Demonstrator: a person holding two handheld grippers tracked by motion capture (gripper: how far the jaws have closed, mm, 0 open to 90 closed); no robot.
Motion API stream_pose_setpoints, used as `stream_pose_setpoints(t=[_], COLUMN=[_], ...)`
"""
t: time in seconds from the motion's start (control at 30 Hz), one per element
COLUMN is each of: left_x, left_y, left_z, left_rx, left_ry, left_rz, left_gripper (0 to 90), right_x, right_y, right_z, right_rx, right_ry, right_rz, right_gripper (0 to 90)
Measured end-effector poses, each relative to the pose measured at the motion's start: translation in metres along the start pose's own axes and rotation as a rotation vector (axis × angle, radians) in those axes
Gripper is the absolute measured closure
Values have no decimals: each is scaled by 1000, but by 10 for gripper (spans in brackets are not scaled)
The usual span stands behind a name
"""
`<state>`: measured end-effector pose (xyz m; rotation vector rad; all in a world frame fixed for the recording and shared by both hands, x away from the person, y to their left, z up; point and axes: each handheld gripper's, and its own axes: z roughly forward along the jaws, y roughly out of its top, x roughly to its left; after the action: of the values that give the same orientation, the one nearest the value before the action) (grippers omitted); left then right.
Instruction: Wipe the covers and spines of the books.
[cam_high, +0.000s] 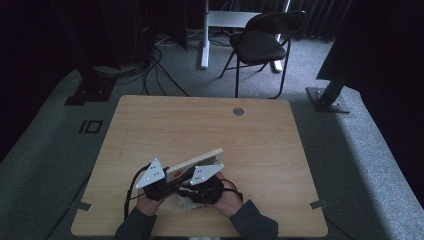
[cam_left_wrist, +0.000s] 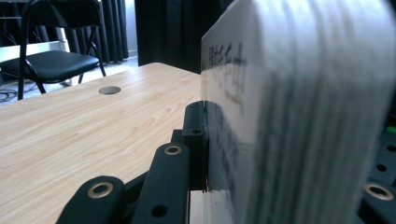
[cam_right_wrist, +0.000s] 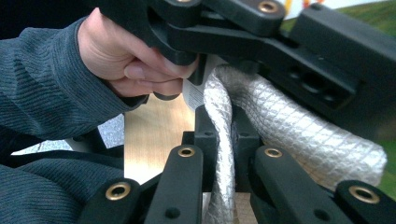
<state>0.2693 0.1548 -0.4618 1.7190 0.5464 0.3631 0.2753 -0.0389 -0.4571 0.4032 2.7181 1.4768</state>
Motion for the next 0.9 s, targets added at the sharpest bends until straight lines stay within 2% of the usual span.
stream_pose_setpoints(t=[0.9], left_x=[-1], left_y=[0], left_z=[0], left_rx=[-9], left_ry=[-1], left_rz=[-4], left_gripper=[780], right_x=[7], right_y=[0], right_z=[13], right_rx=[17], right_ry=[40], right_rz=[-9], right_gripper=[849])
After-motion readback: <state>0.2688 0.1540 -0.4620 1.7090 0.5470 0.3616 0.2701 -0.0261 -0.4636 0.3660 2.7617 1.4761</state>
